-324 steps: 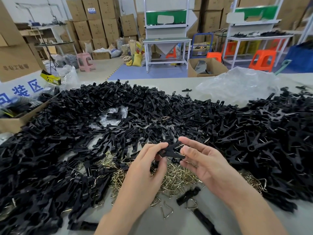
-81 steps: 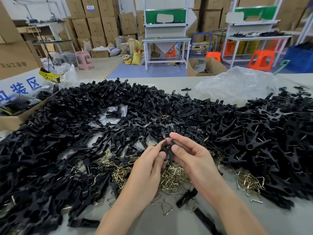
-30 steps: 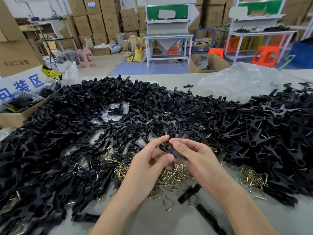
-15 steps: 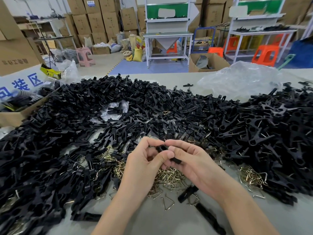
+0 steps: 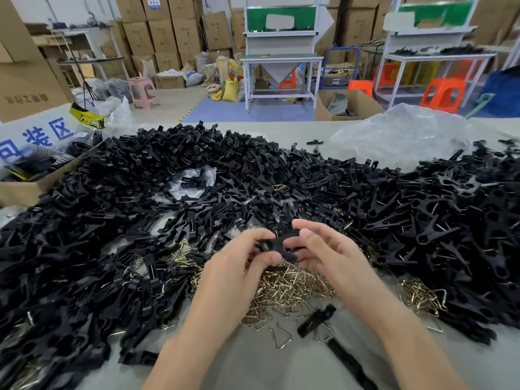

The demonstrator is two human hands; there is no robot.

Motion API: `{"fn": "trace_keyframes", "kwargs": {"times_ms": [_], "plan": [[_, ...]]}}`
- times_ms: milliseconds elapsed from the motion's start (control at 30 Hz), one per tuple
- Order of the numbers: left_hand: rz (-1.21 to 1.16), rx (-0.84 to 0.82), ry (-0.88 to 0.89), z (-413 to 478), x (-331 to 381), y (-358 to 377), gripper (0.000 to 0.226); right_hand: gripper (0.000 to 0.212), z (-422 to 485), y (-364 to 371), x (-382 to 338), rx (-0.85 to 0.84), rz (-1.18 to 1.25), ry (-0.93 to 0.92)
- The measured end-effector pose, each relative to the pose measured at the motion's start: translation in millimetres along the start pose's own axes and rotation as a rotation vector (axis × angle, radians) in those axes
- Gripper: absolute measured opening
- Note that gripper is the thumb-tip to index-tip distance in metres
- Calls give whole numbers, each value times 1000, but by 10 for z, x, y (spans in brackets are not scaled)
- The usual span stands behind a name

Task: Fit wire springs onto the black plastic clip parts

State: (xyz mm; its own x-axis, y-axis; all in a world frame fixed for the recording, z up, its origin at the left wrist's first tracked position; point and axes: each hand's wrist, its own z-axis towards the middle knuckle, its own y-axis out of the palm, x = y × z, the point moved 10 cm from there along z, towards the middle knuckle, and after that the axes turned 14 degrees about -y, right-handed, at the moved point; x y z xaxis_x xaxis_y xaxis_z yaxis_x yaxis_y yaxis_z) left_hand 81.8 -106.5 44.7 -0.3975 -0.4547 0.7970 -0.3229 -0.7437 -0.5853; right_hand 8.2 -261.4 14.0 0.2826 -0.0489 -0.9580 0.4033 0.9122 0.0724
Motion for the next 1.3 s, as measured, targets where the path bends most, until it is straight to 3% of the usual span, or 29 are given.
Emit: {"fn": "trace_keyframes", "kwargs": {"times_ms": [67, 200, 333, 500, 733, 933, 1067, 1167, 1300], "plan": [[-25, 81, -20, 32, -44, -99, 23, 15, -7, -33, -125, -53, -323, -106], [-62, 175, -31, 30, -87, -203, 22, 32, -113, 249, -44, -417, -845, -188], [-54, 182, -22, 15, -63, -201, 28, 25, -116, 256, 39, -478, -904, -118], [-26, 173, -24, 17, -51, -189, 24, 3, -103, 277, -23, -429, -794, -138], [-11, 171, -17, 2, -29, -164, 23, 25, -38, 117, -295, -172, -385, -187], [-66, 207, 3, -23, 0, -207, 23, 14, -14, -83, -226, 59, 13, -45], [-73, 164, 32, -39, 64, -143, 24, 26, -47, -186, -73, 225, 299, 66], [-54, 103, 51, -49, 96, -49, 24, 35, -51, -163, -57, 229, 363, 103], [-91, 41, 48, -46, 91, 37, 25, 25, -45, -88, -68, 158, 312, 131]]}}
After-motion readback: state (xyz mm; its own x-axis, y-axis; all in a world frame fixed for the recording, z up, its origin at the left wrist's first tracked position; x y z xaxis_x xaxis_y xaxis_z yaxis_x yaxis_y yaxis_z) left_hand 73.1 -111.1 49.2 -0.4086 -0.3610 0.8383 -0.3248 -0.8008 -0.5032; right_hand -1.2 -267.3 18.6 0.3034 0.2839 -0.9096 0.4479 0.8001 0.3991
